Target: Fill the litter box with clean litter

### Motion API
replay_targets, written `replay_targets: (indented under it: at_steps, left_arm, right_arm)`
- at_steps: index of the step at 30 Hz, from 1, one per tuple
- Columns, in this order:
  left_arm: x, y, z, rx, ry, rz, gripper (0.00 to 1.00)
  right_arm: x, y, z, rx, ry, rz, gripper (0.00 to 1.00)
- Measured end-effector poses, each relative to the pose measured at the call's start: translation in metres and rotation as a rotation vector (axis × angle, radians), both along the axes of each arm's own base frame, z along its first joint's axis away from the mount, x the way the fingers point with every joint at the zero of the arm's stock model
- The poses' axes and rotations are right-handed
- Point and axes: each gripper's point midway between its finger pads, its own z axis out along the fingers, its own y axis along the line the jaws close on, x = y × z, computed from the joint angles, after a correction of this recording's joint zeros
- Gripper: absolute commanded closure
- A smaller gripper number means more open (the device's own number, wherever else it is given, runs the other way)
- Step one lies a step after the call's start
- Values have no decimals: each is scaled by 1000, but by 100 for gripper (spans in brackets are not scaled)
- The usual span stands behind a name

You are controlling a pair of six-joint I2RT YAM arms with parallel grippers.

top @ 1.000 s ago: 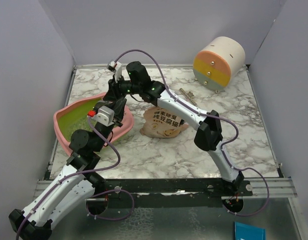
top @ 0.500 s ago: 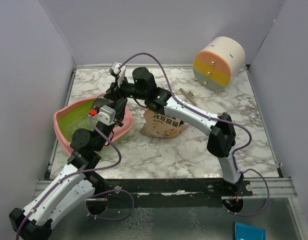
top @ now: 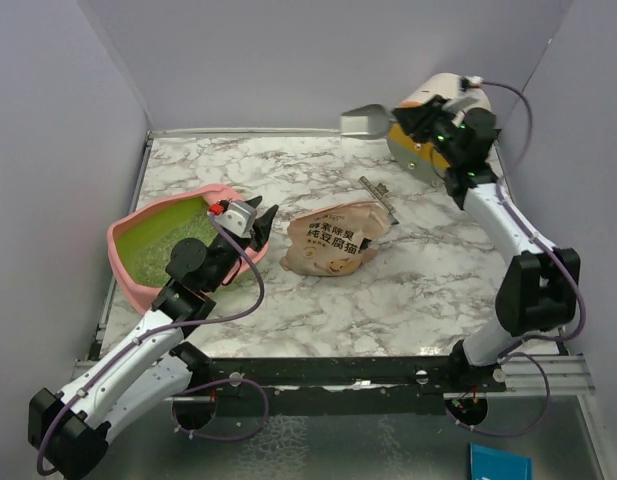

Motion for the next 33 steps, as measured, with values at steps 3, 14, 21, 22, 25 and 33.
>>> replay_targets:
  at_steps: [3, 14, 21, 22, 25, 33]
  left_arm:
    - [2, -9, -11, 13, 33, -34, 45]
    - [4, -23, -23, 17, 77, -141, 36]
    - [0, -34, -24, 13, 92, -224, 36]
    - [-1, -35, -24, 12, 92, -229, 36]
    - [-3, -36, -24, 10, 91, -245, 36]
    - [-8, -41, -20, 5, 81, -283, 36]
  right_arm:
    - [0, -106, -22, 96, 107, -203, 99]
    - [-128, -207, -39, 259, 162, -502, 99]
    - [-158, -236, -158, 290, 432, -650, 99]
    - [-162, -237, -176, 294, 477, -666, 99]
    - [-177, -239, -221, 314, 589, -705, 99]
    - [-190, -247, -267, 394, 696, -735, 99]
